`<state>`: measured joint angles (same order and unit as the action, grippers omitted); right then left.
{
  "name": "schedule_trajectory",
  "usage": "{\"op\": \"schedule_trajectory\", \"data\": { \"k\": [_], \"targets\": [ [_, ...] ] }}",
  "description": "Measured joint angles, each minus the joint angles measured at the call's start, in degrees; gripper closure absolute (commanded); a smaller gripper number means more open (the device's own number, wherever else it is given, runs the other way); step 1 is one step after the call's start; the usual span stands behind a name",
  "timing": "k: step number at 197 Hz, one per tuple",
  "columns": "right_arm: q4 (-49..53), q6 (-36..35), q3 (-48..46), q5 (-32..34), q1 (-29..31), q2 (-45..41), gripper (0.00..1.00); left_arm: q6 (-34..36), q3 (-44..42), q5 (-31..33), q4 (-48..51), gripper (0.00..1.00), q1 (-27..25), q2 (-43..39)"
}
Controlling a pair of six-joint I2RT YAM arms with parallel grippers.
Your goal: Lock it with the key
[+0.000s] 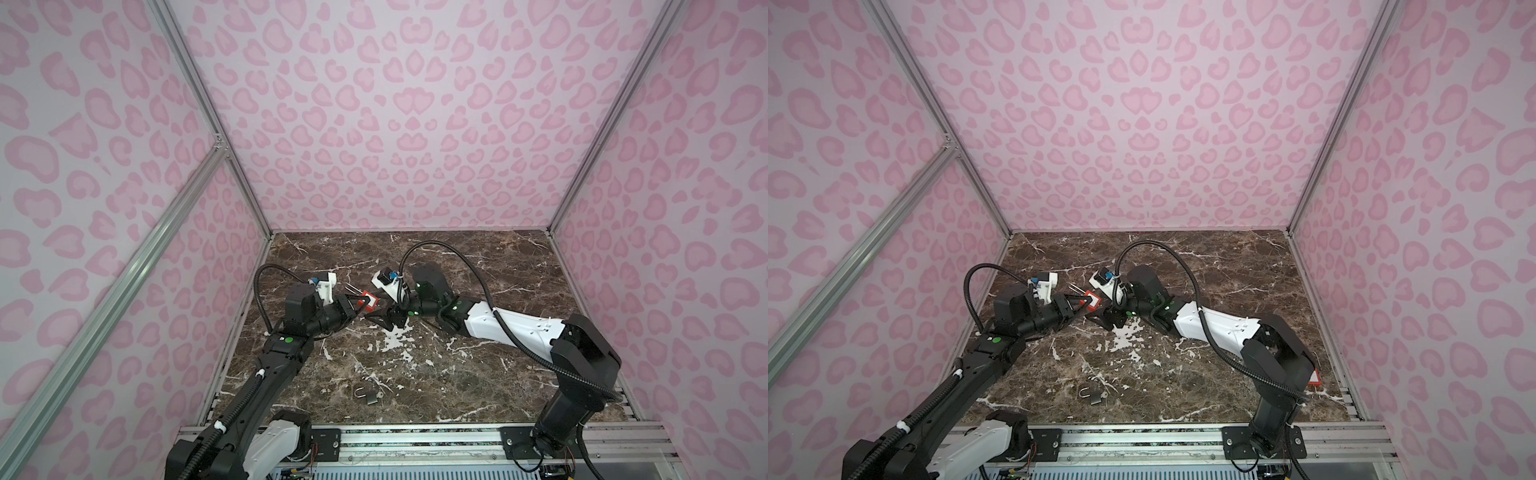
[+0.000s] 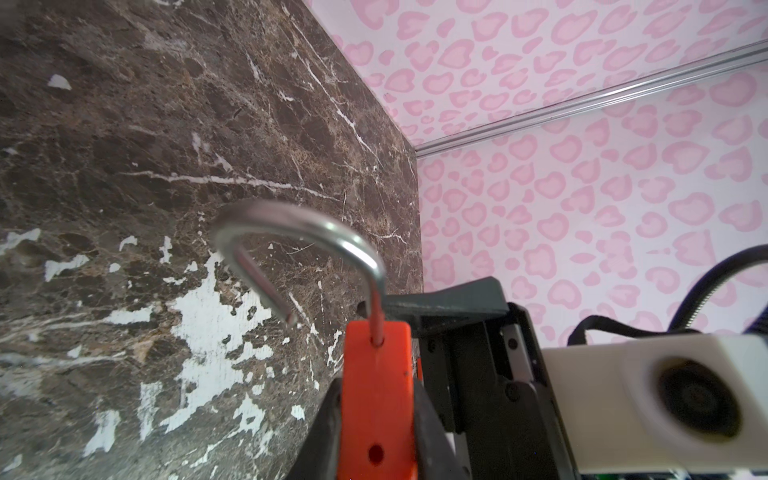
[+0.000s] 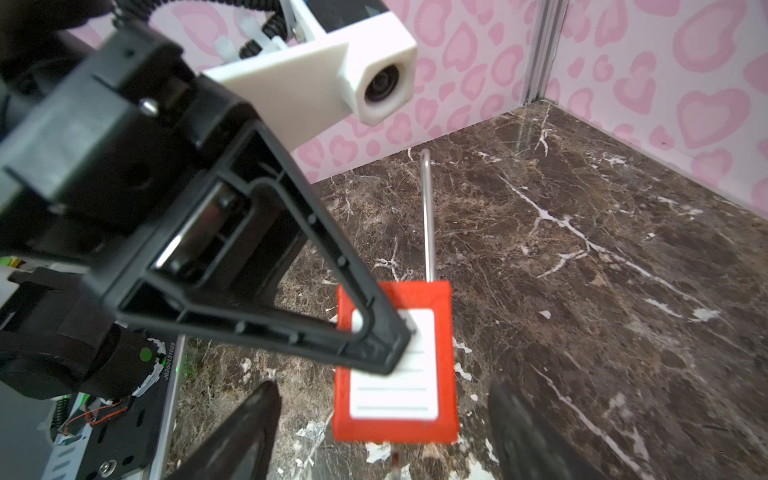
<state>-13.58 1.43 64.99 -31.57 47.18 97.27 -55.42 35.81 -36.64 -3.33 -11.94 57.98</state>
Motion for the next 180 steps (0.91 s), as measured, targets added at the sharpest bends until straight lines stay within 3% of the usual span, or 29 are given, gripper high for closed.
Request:
{"op": "schedule_trajectory", "data": {
  "k": [21,57,106,141,180],
  "targets": [
    [-6.25,6.29,-3.02,-0.37,-3.08,-2.32,0.19,-0.66,1.81,-0.02,-0.72,0.94,0.0,1.11],
    [-21.97,26.75,-4.63,-2.34,-9.62,-3.32,0.19,-2.25,5.11,1.22,-4.04,0.96,-0.02,1.31],
    [-33.2,51.36,-0.98,-2.47,-9.35,0.04,0.2,-5.79,5.46,4.96,-13.33,0.96,-0.2,1.05],
    [-33.22,54.18,-2.91,1.66,-4.22,-2.25,0.18,-7.48,5.64,5.57,-17.44,0.96,-0.79,0.81],
    [-35.69,59.98,-3.08,3.43,-4.02,1.16,0.19,-8.7,7.74,5.01,-19.08,0.96,-0.87,0.5]
  ]
}}
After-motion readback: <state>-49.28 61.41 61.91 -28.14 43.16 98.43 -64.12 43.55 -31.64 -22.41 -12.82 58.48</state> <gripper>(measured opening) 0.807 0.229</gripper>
